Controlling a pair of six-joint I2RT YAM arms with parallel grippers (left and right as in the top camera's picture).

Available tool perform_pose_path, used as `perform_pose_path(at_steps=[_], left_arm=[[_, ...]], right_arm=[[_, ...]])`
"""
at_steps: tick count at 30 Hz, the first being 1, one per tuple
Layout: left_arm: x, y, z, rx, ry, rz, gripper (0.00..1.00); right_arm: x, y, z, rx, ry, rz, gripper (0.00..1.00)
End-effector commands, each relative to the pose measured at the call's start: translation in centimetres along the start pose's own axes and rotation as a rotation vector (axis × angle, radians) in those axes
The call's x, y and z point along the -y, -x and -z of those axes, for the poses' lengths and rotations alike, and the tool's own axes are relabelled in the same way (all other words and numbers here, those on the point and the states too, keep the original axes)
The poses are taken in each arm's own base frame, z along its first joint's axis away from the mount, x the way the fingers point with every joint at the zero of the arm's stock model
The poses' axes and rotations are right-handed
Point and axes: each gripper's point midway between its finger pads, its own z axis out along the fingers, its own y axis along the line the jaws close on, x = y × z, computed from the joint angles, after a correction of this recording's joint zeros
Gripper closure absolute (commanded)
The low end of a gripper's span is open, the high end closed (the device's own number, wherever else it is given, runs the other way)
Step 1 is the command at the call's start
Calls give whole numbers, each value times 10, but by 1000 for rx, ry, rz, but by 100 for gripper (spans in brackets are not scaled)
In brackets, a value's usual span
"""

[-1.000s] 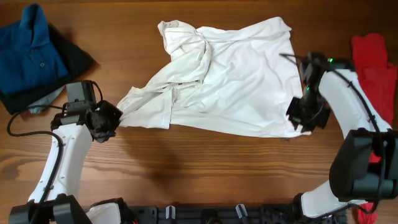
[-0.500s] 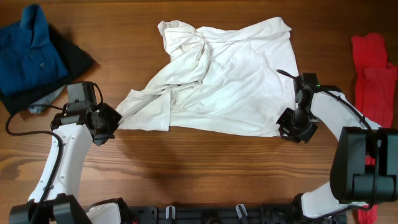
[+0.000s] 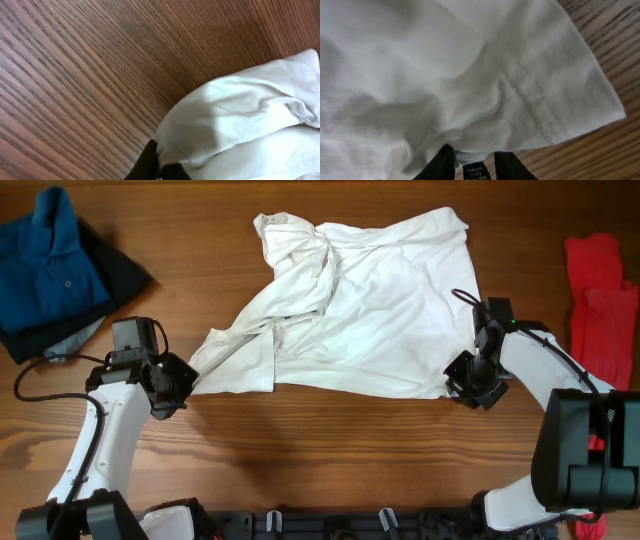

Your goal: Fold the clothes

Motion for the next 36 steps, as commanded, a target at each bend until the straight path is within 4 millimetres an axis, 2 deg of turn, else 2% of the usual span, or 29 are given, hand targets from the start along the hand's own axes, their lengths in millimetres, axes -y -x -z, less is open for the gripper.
perform_pose_path(at_steps=[1,8,12,20,23,27,31,36], left_arm=[[-6,2,-3,11,26,-9,96],[-4,5,-3,21,18,-9,96],[-4,5,-3,23,16,-9,96],[-4,5,-3,23,16,-9,96],[-4,5,-3,22,17,-10,96],[-4,5,-3,22,17,-9,96],[-4,5,-3,22,16,-9,96],[-5,4,-3,17,20,-9,96]], right_arm=[[9,-8,0,-15,-12,-45,73],[18,-3,22,26,17,-109,73],[27,-1,22,16,8,-206,74],[30,2,22,34,-3,-241,74],[27,6,21,47,8,-245,70],[29,4,11,48,9,-257,66],[30,-1,-12,52,45,-274,61],[27,2,-25,86,91,-285,62]])
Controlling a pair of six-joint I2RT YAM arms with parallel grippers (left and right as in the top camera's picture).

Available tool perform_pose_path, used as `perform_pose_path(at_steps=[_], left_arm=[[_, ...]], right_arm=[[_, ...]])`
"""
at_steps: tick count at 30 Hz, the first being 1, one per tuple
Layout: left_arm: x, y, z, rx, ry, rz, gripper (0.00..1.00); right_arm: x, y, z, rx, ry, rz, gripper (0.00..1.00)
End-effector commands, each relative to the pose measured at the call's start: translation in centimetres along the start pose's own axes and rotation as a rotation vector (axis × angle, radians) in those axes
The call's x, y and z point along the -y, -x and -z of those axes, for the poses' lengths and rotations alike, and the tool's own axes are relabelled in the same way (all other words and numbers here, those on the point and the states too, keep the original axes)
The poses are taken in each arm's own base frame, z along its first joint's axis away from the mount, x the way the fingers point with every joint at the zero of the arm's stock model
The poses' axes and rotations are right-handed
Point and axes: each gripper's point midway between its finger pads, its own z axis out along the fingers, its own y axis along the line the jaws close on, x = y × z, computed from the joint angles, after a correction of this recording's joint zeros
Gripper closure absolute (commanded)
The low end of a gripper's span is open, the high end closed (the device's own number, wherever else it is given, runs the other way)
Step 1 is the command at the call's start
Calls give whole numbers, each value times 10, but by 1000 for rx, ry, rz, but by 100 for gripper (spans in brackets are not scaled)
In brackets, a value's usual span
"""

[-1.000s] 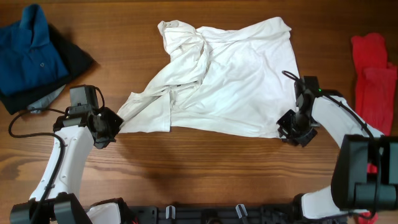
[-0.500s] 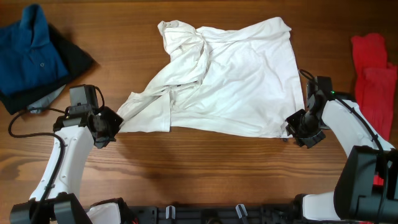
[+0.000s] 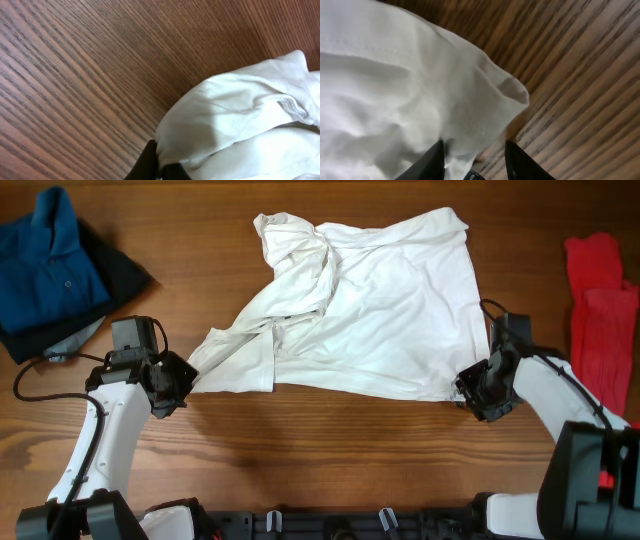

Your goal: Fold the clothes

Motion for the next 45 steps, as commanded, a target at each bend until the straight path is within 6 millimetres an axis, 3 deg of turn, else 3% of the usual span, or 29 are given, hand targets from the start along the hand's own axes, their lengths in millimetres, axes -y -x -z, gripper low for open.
perform_pose_path(at_steps=[1,5,14,17,20,24,29,35,37,41,45], left_arm=[[-8,1,-3,3,32,-8,96],[-8,1,-3,3,32,-8,96],[-5,0,-2,0,18,-9,96],[13,2,9,-7,-66,-34,96],[40,13,35,29,-179,-77,96],[71,42,97,178,-294,-143,96],[99,73,200,402,-436,-199,96],[92,111,307,641,-514,-128,96],[86,121,353,725,-575,-82,96],[90,118,403,796,-673,-113,96],[101,104,426,793,-755,-171,96]], right_arm=[[9,-5,-22,-5,-9,-22,66],[-3,3,-19,21,34,-19,94],[-21,13,-2,50,83,65,96],[-33,21,21,87,123,133,96],[-48,31,57,142,170,200,96],[-67,45,128,244,237,267,96],[-76,59,228,403,284,343,96],[-69,69,330,583,328,369,96],[-61,71,378,676,372,358,96],[-43,72,433,800,414,319,96],[-28,66,466,872,442,305,96]])
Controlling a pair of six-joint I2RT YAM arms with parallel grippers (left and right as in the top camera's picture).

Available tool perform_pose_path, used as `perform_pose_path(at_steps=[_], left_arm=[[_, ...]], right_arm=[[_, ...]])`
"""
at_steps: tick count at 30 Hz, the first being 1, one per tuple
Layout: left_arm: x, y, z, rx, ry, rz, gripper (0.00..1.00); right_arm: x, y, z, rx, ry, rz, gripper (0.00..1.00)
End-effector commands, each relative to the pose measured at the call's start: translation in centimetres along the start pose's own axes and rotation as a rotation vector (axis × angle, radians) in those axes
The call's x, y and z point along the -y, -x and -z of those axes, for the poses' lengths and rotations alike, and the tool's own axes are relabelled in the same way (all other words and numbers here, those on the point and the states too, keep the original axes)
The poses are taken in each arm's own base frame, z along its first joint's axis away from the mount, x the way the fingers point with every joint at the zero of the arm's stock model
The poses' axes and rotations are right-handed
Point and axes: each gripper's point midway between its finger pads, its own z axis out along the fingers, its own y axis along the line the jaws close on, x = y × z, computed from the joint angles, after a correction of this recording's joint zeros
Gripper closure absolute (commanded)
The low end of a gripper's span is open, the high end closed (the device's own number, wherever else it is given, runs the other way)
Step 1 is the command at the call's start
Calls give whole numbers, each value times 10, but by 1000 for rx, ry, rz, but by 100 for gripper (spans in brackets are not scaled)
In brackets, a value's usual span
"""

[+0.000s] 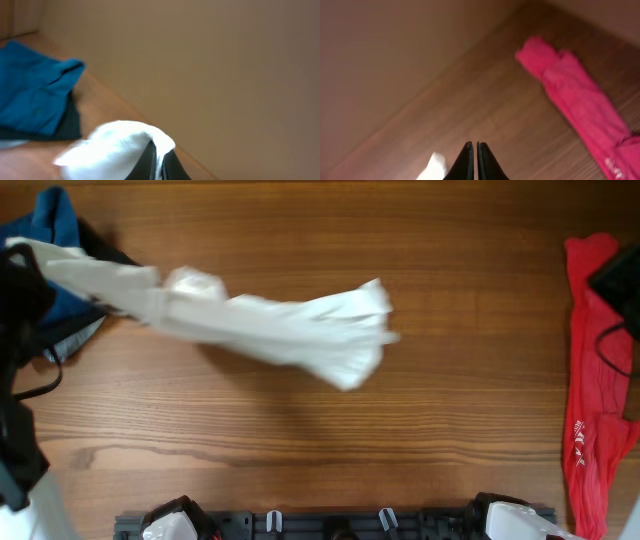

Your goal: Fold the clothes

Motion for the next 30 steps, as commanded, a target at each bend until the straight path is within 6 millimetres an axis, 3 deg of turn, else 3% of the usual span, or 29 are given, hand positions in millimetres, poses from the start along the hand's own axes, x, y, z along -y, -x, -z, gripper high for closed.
perform_pose_path(at_steps=[1,3,6,14,15,17,23,28,30], left_arm=[[29,1,17,-28,-122,-13,96],[24,-6,16,-55,-98,3,96],[3,-22,0,-139,-21,34,96],[-53,-54,-47,-314,182,94,96],[-70,-57,-56,-330,249,88,96],[-84,-59,-63,-337,308,74,96],[-132,-49,-63,-277,559,31,96],[-144,-41,-58,-233,636,11,96],[-144,-41,-58,-232,635,11,96]], right_arm=[[5,18,30,85,-8,27,96],[5,10,29,52,-4,34,96],[3,-16,12,-91,2,64,96],[-53,-108,-54,-560,247,318,96],[-67,-136,-72,-650,268,410,96],[-86,-167,-87,-732,298,508,95],[-163,-275,-119,-858,468,879,86],[-207,-362,-149,-888,534,1050,55],[-219,-395,-148,-940,580,1043,53]])
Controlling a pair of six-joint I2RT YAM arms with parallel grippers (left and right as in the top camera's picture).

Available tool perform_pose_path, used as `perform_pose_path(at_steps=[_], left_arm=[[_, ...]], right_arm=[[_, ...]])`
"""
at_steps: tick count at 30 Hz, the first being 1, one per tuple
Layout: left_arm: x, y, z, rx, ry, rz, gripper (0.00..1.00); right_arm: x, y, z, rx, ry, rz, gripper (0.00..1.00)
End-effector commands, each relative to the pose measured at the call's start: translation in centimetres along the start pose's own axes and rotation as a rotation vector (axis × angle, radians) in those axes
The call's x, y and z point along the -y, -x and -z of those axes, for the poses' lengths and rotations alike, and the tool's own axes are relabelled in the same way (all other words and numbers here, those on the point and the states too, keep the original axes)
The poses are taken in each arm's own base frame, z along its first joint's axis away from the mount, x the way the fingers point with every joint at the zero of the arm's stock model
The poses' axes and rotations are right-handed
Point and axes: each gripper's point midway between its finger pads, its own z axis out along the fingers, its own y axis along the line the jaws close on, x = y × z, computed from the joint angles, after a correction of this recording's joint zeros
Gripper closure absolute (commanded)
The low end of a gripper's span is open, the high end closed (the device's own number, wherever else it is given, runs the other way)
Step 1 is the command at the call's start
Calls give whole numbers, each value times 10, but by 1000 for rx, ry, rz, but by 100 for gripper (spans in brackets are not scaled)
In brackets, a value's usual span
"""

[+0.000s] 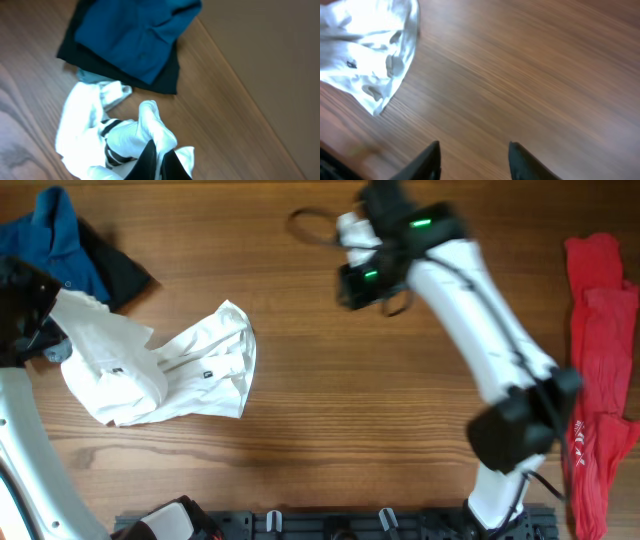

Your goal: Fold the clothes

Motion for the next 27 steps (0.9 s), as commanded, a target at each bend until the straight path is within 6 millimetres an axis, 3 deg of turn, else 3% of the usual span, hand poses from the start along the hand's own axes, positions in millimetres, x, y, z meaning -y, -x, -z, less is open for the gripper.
perform_pose_path(at_steps=[1,6,9,12,17,21,27], left_arm=[[-13,12,4,57,70,-13,96],[-13,12,4,57,69,-13,96],[-13,12,4,56,70,-13,96],[-13,12,4,56,69,-13,96],[-13,11,4,56,69,-13,96],[-13,11,4,55,70,-13,96],[-13,11,4,55,70,-13,96]], right_arm=[[-41,-2,-56,-74,106,61,53],[-101,-12,-105,-143,277,78,52],[-136,-16,-115,-153,386,113,50],[-154,-16,-125,-149,400,106,45],[-171,-17,-140,-126,408,116,41],[-162,-19,-159,-122,300,56,42],[-158,-22,-179,-140,284,28,42]])
